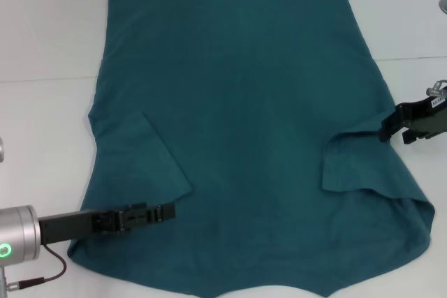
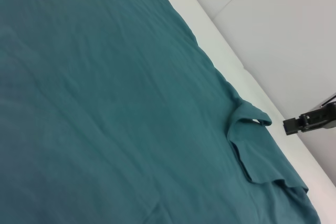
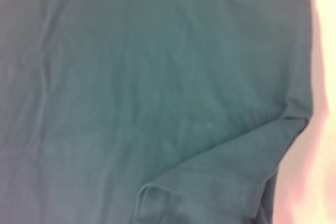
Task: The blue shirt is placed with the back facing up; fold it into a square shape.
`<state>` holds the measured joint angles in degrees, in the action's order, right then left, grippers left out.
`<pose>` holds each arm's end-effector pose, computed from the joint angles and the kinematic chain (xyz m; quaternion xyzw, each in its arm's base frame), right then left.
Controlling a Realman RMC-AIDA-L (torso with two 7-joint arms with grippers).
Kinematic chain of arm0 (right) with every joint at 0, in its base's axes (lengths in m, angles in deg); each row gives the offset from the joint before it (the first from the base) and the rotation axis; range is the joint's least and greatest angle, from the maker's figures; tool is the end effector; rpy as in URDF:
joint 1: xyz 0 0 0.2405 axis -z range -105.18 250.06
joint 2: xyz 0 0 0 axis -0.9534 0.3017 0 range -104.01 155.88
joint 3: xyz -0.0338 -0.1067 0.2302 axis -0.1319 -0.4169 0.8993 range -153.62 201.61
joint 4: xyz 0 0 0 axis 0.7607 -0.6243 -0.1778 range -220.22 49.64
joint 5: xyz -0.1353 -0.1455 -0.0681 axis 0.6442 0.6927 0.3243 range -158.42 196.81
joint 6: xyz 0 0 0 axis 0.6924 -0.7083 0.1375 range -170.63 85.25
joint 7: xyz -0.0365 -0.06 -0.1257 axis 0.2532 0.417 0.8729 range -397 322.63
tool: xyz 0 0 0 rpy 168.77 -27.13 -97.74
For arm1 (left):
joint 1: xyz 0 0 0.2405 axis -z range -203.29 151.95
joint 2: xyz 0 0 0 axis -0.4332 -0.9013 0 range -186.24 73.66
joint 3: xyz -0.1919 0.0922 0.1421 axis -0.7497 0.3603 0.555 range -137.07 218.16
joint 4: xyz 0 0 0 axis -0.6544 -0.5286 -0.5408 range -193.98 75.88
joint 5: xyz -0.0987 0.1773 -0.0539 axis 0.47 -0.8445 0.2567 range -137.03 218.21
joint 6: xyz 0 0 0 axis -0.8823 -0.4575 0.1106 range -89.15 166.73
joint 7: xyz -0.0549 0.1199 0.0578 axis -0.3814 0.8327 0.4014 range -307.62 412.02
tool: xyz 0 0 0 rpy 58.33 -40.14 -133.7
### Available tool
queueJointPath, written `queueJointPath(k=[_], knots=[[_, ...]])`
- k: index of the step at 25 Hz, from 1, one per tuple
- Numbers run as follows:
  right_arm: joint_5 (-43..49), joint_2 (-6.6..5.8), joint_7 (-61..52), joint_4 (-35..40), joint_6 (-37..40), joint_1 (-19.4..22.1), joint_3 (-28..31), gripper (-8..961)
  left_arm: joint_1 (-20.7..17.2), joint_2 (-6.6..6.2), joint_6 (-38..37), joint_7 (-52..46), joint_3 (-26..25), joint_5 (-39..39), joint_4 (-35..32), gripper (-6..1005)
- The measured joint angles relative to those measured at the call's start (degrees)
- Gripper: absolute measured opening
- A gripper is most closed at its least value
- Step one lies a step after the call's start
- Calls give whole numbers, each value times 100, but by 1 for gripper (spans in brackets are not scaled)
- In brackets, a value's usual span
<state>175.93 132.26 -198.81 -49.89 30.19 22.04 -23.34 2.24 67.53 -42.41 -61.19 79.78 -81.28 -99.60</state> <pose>0.2725 0.4370 0.0798 -0.7112 0.6402 -0.0640 0.2833 -0.2798 0.3211 -0.0304 -0.8264 -0.5098 -0.2169 0.1005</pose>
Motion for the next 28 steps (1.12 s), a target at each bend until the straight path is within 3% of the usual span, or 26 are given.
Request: queueJointPath(k=[12,18,21,25,28], knots=[[-488,532,259,-59,-1678,375,136,507,14,2,0,-28,10,33,4,905],[-2028,700,1142,-60,-2675,556,137,507,36,-5,-1,-30,1,33,3,904],[-2497,651,1529,-54,-2532,576,132,507,43,-10,-8,-34,3,28,3,904],[-2572,367,1522,63,-1571,573,165,507,13,-43,-20,-259,-4,3,-28,904],[-2650,140,1546,142,-629,592,388,507,-72,-145,-208,-776,-75,12,-97,904]])
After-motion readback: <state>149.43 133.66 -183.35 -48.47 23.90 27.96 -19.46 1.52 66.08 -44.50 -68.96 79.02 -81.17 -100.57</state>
